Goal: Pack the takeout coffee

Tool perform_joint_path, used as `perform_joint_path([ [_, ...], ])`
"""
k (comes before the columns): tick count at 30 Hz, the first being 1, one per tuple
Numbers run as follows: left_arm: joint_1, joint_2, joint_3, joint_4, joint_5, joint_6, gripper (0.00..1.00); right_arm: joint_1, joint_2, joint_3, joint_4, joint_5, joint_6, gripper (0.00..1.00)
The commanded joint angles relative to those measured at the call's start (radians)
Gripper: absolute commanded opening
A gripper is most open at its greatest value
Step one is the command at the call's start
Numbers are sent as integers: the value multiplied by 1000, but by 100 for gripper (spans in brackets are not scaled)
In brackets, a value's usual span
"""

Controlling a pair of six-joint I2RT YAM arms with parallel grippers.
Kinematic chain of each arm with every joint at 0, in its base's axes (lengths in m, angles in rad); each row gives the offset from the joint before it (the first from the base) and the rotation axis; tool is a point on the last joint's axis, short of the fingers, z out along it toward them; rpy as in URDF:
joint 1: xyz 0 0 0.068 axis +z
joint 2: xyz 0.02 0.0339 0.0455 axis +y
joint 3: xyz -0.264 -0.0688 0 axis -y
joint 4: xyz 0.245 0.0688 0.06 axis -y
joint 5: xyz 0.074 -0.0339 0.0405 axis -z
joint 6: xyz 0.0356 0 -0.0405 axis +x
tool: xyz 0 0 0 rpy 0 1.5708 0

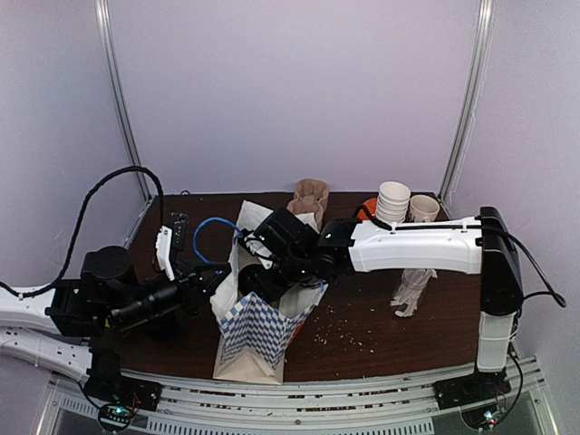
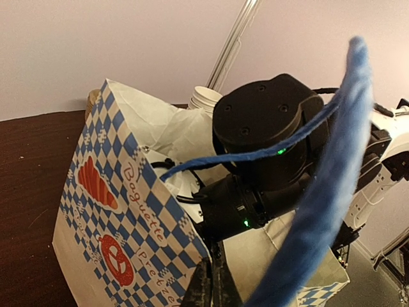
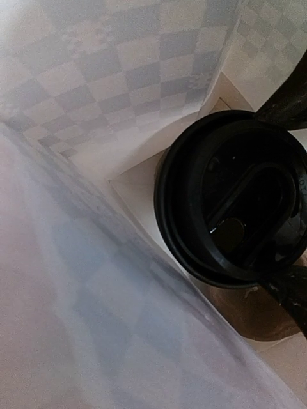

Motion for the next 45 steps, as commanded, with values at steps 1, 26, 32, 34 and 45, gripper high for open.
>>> perform_joint_path([
  [1, -1, -16, -2, 64, 13, 17, 0, -3, 97, -23, -155, -36, -3, 42],
  [26, -1, -34, -19, 63, 9, 14, 0, -7, 148, 31, -230, -87, 2, 61],
  [32, -1, -38, -19, 51, -1, 15, 0, -6, 72, 59, -216, -102, 25, 77],
  [34, -1, -35, -18, 49, -1, 14, 0, -6, 47, 64, -208, -106, 35, 82],
  [45, -1, -22, -13, 53, 7, 23, 0, -6, -52, 118, -203, -107, 63, 100],
])
